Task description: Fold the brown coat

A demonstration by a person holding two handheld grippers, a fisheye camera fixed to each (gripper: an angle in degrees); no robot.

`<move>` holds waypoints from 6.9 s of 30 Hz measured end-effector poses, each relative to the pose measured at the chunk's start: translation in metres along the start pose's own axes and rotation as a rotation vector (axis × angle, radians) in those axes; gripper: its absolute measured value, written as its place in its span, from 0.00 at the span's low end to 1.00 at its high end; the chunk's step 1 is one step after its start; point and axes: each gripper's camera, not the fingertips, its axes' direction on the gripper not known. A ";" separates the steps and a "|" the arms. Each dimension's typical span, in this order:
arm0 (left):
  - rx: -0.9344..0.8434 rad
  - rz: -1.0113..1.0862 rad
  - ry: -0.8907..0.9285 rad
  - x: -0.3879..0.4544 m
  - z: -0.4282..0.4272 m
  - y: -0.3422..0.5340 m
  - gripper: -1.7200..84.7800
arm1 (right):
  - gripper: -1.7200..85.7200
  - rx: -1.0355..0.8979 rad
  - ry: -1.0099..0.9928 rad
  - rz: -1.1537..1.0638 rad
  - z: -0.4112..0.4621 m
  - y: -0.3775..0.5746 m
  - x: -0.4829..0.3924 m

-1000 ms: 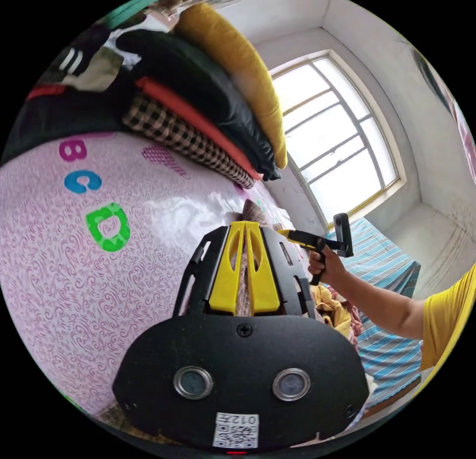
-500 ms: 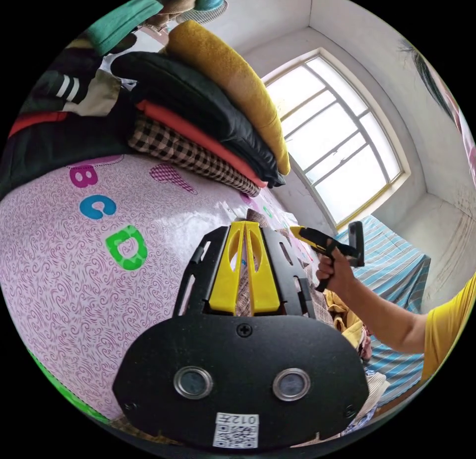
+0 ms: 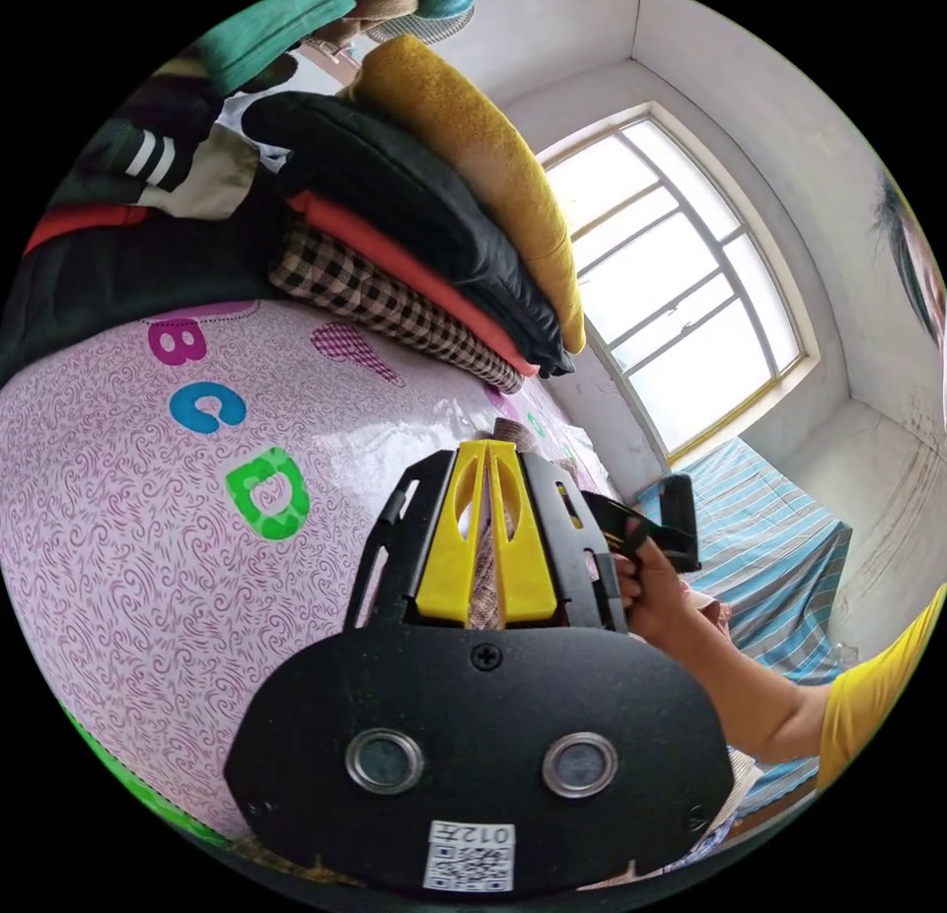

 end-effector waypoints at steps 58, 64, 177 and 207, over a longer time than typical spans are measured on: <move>-0.346 0.114 0.098 0.041 0.171 0.074 0.03 | 0.02 0.127 1.041 0.144 -0.056 0.000 -0.228; -0.336 0.150 -0.103 0.082 0.185 0.088 0.03 | 0.02 0.226 0.772 0.284 -0.139 0.015 -0.252; -1.372 1.024 -0.213 0.394 0.582 0.099 0.03 | 0.04 0.808 -0.421 1.056 -0.310 0.307 -0.200; -1.084 0.784 -0.469 0.342 0.472 0.003 0.03 | 0.03 0.622 -0.436 0.803 -0.249 0.283 -0.217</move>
